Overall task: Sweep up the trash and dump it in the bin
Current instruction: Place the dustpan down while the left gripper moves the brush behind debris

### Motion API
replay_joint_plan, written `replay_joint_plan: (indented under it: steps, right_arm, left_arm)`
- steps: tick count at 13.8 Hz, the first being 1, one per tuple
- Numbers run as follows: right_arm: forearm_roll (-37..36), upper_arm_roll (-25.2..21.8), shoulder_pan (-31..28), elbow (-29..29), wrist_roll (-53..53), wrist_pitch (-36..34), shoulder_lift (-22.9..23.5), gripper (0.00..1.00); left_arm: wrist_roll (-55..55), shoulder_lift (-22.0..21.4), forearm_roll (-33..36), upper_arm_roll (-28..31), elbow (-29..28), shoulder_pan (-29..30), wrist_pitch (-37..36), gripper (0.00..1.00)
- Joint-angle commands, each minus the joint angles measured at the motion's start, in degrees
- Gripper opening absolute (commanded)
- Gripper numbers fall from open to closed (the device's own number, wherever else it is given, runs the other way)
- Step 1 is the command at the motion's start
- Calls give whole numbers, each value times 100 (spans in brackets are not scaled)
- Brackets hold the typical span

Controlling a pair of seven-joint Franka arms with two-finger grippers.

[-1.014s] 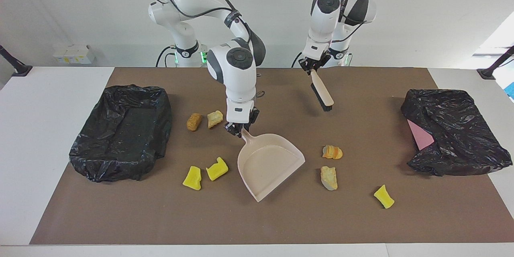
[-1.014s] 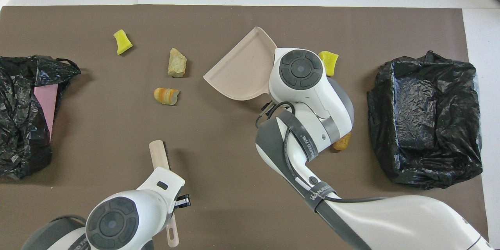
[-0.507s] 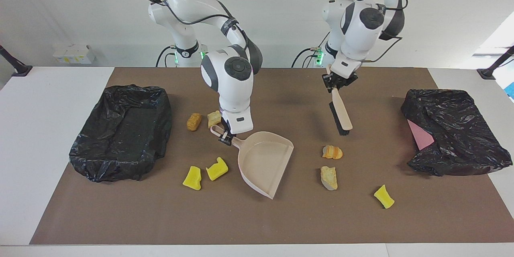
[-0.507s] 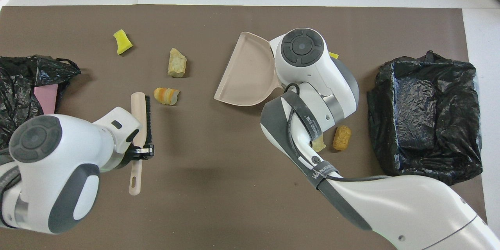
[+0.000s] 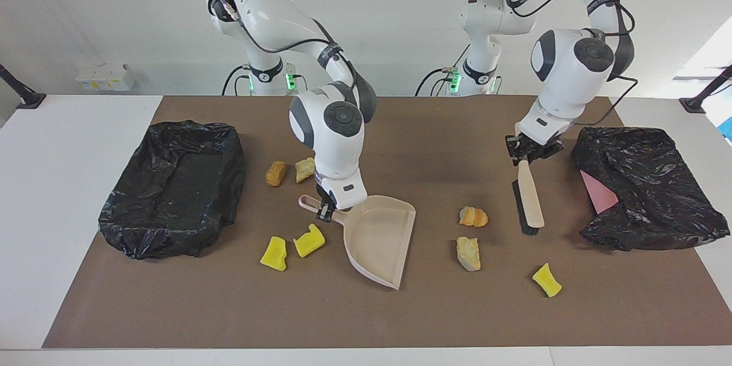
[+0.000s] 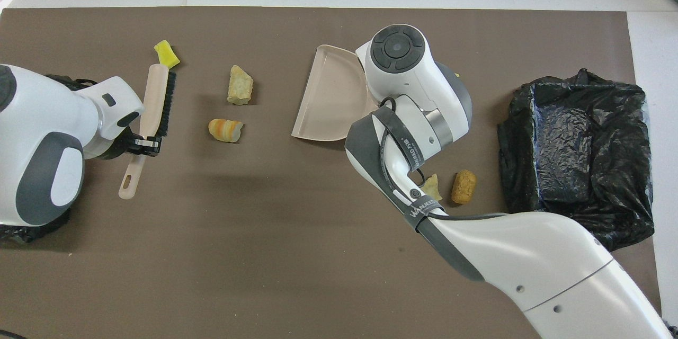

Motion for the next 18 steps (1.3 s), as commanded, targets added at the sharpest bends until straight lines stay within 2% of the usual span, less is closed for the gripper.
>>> replay_joint_plan:
  steps: [1,3,5,8,11,13,15,18]
  right_arm:
    - [-151,69,142,338,-186,-209,232,0]
    - [-160,69,335,268,-178,-234,207,0]
    - [-212,69,381,259,-282,-288,171,0]
    - [-213,78,284,127,-889,-200,171,0]
    - [-213,78,345,57,-907,-323,110,0]
    - [-222,78,363,-66,-899,-288,48,0]
    - [-222,78,345,-102,-899,-226,48,0]
    - [-230,78,319,-145,-899,-209,31,0]
  left_arm:
    - [432,793,220,306,965,-64,-106,0]
    - [686,1259,229,447,1353,-28,-1,0]
    - [889,1655,238,474,1495,16,533,0]
    - [1109,1771,246,483,1425,192,1001,0]
    - [1548,2052,396,492,1504,314,1309,0]
    - [1549,2105,396,492,1469,341,1397,0]
    - [1514,2044,387,492,1338,315,1179,0]
    - [1356,1737,352,483,759,157,1107,0]
